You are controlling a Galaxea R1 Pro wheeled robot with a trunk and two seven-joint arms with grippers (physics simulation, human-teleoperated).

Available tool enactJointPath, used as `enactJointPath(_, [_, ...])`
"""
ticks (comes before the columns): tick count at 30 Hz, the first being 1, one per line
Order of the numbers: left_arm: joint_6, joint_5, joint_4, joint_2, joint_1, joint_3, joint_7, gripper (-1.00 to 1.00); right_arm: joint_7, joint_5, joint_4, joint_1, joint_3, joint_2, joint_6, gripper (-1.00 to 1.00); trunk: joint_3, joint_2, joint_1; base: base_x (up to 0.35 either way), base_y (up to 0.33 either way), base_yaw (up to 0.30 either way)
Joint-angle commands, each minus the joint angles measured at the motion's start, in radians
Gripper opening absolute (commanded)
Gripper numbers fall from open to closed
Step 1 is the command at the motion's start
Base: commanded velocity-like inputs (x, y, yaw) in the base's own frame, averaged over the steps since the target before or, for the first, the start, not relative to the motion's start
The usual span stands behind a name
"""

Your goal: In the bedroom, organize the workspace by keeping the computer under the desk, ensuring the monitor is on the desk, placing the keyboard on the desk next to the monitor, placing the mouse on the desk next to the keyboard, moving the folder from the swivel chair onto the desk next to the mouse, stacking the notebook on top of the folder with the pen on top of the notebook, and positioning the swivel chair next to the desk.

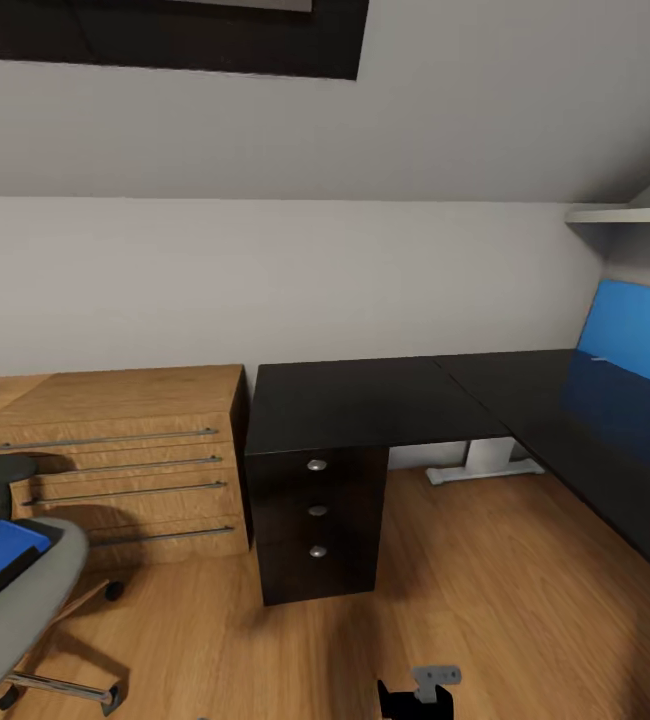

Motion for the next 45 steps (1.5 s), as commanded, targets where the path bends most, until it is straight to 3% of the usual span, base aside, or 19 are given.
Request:
enactJointPath(1, [-0.001,0.008,0.001,-0.001,-0.001,0.005,-0.009,1.0,-0.01,0.01,0.002,-0.001,-0.008,-0.002,-0.007,1.0,-0.001,0.0,0.0,0.001,0.001,-0.003])
enactJointPath(5, [-0.002,0.006,0.001,-0.001,-0.001,0.004,-0.008,1.0,-0.064,0.011,0.002,-0.001,-0.007,-0.012,-0.012,1.0,-0.001,0.0,0.0,0.0,0.0,-0.001])
enactJointPath(7, [-0.002,0.004,0.001,-0.001,-0.001,0.003,-0.008,1.0,-0.085,0.011,0.003,0.005,-0.007,-0.03,-0.013,1.0,-0.001,0.0,0.0,0.0,0.0,0.0])
enactJointPath(11, [-0.002,0.004,0.008,-0.002,-0.001,0.0,-0.01,1.0,-0.1,0.009,0.003,0.046,-0.007,-0.05,-0.03,1.0,-0.001,0.0,0.0,0.0,0.0,0.0])
enactJointPath(21, [-0.086,-0.019,0.072,-0.001,-0.001,-0.002,-0.008,1.0,-0.106,0.015,0.002,0.205,-0.007,-0.07,-0.359,1.0,-0.001,0.0,0.0,0.0,0.0,0.0])
enactJointPath(25, [-0.101,-0.021,0.108,0.001,-0.001,-0.001,-0.007,1.0,-0.104,0.017,0.003,0.241,-0.006,-0.079,-0.417,1.0,-0.001,0.0,0.0,0.0,0.0,0.0])
enactJointPath(35, [-0.109,-0.023,0.129,0.004,-0.001,-0.002,-0.009,1.0,-0.101,0.06,0.002,0.258,0.0,-0.049,-0.439,1.0,-0.001,0.0,0.0,0.0,0.0,0.0])
enactJointPath(45, [-0.11,-0.023,0.144,0.005,-0.001,-0.002,-0.011,1.0,-0.106,0.089,0.002,0.26,0.001,-0.037,-0.438,1.0,0.0,0.0,0.0,0.0,0.0,-0.02])
